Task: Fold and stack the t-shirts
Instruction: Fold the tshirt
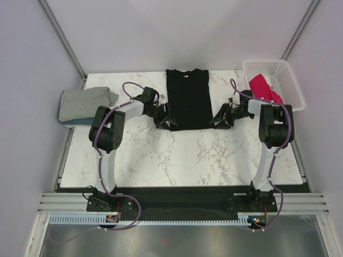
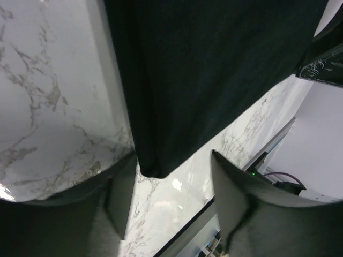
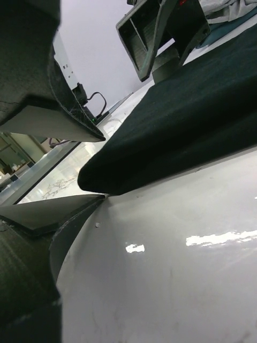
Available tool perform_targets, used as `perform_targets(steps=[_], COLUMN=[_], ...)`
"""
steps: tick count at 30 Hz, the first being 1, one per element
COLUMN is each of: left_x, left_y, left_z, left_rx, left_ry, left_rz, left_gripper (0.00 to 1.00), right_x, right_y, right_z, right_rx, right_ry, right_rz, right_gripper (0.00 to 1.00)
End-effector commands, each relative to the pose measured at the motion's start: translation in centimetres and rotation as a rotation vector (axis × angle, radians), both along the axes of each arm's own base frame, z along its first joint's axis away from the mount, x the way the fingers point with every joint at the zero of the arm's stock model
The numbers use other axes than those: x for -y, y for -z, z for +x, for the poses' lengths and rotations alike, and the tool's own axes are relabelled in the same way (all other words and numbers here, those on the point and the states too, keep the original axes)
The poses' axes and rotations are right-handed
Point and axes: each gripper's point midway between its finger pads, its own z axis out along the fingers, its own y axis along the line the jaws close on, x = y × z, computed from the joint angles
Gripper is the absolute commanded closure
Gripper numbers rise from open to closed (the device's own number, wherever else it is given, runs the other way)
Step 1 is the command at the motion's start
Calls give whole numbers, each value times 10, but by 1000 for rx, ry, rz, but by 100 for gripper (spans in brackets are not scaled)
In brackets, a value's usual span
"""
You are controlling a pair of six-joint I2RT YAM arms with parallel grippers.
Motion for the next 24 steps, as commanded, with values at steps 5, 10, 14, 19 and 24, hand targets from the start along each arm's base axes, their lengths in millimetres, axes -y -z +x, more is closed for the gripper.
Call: perform_targets(steps=[5,10,14,19,24], left_x=[5,6,4,2,-3], left_y=[10,10,5,-34,-70], left_z=[-1,-4,-8,-14,-37], left_rx=[-25,-29,-28,46,67], left_ry=[-12,-7,-9,-6,34], left_rz=[-11,-23,-23,-52,-86], left_gripper=[55,66,66,66,98], right_x=[-7,-10,-9,-11,-13], right_y=[14,9,0,-18,-44], right_z=[4,8,4,-7,-33], right_rx=[9,31,47,61,67], right_ry=[-26,-26,-24,-13,7], right_rz=[-23,-11,-11,-6,21], right_gripper=[55,81,95,100,100])
